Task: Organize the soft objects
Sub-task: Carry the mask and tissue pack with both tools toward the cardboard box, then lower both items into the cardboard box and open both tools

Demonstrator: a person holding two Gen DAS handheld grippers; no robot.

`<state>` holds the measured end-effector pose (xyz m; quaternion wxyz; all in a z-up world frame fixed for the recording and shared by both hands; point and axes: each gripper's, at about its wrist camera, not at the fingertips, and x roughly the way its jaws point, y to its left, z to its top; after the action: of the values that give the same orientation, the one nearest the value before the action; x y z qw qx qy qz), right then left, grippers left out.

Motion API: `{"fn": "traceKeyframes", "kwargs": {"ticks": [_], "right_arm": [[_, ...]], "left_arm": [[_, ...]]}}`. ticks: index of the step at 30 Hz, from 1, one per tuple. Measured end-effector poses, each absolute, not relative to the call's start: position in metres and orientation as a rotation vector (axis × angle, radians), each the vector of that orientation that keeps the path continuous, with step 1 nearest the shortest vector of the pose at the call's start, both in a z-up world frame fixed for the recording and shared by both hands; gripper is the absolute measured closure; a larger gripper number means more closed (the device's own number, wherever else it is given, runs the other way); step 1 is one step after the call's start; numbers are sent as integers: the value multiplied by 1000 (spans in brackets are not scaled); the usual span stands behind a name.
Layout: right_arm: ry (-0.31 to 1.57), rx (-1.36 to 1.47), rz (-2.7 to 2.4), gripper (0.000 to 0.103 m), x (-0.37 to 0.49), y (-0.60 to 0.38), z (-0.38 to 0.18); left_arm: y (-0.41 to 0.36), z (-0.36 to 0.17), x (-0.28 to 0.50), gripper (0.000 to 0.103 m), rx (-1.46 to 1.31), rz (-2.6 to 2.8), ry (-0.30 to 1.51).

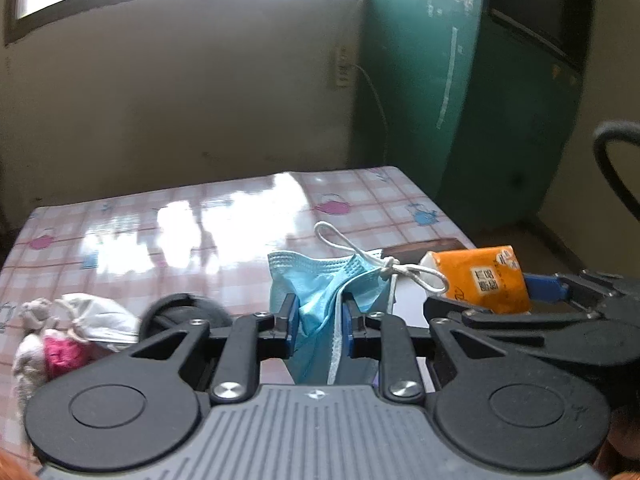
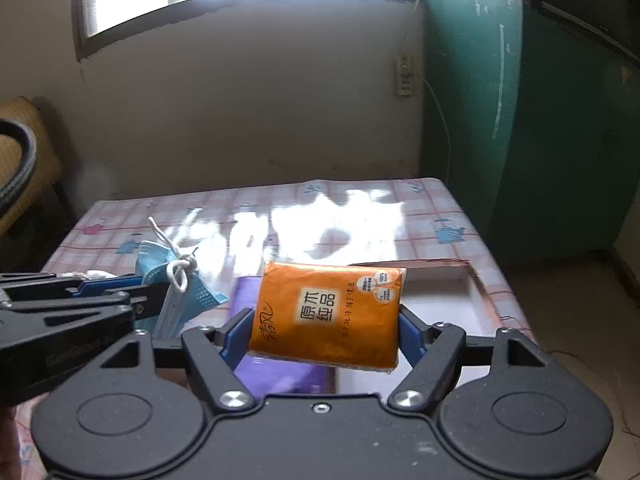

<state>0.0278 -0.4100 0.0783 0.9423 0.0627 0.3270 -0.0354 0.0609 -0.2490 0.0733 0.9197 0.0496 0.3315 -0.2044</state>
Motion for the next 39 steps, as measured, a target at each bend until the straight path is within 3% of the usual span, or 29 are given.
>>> {"fn": "traceKeyframes", "kwargs": {"ticks": [21,24,25,30,32,39], "right_arm": [[799,152,-149,15,72,-497,29],[798,161,-150,13,79,-504,27],[795,171,-148,13,79,-505,27],[768,190,-154,12,69,-507,35],[750,177,-154,12,62,-501,40],[703,200,-211,11,38,-490,56]], "left_arm": [[-335,23,72,76,165,-590,766],[-339,20,71,63,134,-636,777],[-341,19,71,49,134,-639,780],[-338,24,68,45,130,-625,751],[-333,28,67,31,124,-589,740],[-311,49,51,15,125,-487,692]]}}
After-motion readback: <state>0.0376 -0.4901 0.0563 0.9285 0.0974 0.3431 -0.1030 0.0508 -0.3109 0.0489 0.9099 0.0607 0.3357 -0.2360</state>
